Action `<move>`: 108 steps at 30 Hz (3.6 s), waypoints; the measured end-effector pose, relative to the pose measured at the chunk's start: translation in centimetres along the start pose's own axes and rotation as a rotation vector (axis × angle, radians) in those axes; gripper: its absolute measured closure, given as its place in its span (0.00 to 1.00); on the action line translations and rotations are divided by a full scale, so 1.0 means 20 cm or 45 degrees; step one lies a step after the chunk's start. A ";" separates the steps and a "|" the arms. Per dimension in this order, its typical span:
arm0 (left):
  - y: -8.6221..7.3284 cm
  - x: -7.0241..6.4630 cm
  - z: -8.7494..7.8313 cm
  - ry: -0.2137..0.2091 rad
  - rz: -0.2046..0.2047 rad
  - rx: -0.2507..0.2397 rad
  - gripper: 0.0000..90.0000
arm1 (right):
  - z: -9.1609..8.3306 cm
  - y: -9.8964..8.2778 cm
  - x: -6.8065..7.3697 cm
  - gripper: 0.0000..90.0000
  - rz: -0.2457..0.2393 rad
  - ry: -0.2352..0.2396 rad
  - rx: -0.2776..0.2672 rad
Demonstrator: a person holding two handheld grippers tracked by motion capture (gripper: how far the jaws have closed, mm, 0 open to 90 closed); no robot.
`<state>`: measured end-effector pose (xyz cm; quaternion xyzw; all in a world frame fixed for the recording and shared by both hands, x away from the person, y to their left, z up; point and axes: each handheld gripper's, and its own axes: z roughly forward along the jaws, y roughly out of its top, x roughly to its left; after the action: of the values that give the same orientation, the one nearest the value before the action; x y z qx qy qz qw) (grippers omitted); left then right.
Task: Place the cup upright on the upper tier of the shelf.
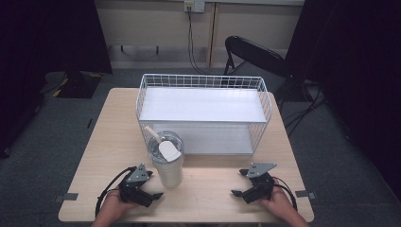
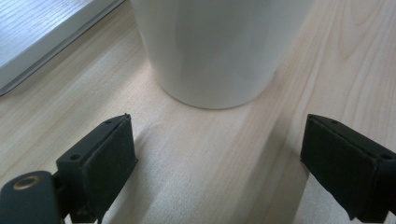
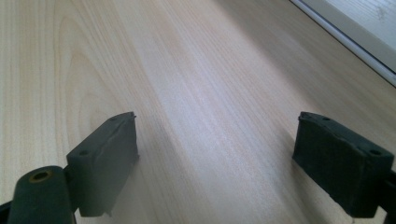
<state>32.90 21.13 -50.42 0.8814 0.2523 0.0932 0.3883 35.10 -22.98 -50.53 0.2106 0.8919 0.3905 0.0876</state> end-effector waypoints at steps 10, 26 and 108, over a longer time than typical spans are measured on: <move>0.00 -0.01 0.00 0.011 0.017 0.010 0.10 | 0.00 0.00 0.00 0.15 0.004 -0.008 -0.001; 0.00 0.00 -0.03 -0.021 -0.017 0.016 0.17 | 0.00 0.00 0.00 0.15 0.007 -0.010 -0.001; 0.29 -0.04 0.00 0.076 -0.070 -0.655 0.10 | 0.00 0.00 0.00 0.15 0.010 -0.012 -0.001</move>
<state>34.41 17.37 -46.17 0.7433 0.2557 0.1698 0.5944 35.01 -23.03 -50.53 0.2159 0.8905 0.3901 0.0905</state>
